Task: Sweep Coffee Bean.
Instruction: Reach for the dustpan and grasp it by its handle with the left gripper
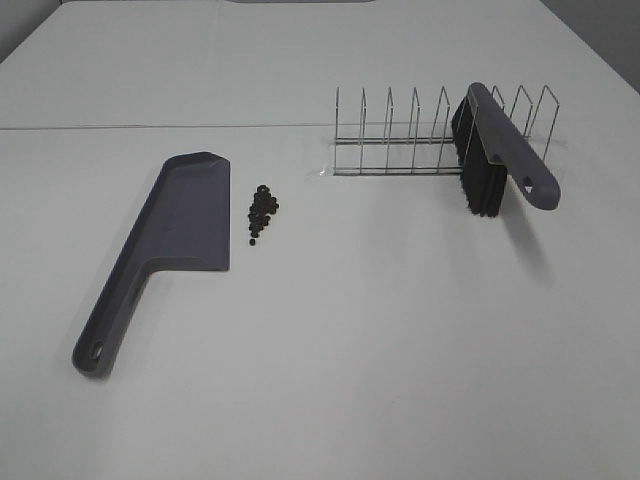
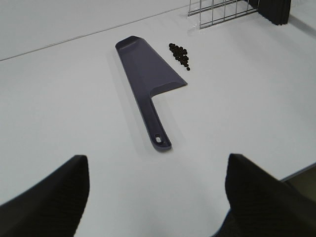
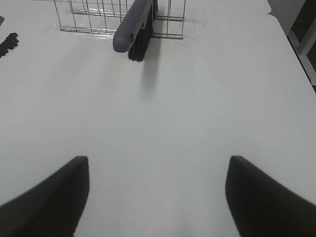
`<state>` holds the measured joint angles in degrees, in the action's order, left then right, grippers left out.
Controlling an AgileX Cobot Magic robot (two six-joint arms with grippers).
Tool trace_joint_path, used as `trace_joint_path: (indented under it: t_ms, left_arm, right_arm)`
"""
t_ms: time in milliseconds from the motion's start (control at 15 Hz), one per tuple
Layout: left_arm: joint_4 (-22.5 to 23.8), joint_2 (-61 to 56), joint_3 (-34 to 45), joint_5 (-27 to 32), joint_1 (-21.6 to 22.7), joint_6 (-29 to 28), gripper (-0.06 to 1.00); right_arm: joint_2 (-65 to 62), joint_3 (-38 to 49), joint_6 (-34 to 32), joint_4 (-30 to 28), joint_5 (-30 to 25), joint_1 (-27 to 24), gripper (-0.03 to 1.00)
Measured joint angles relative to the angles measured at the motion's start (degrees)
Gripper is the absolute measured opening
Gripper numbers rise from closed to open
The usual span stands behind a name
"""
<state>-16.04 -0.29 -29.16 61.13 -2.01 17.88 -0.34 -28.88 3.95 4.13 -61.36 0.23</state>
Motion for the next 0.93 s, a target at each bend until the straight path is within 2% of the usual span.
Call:
trace_joint_path:
  t_ms: [933]
  left_arm:
    - [0.0,0.0,0.0,0.0,0.0,0.0,0.73]
  right_arm:
    - [0.0,0.0,0.0,0.0,0.0,0.0,0.73]
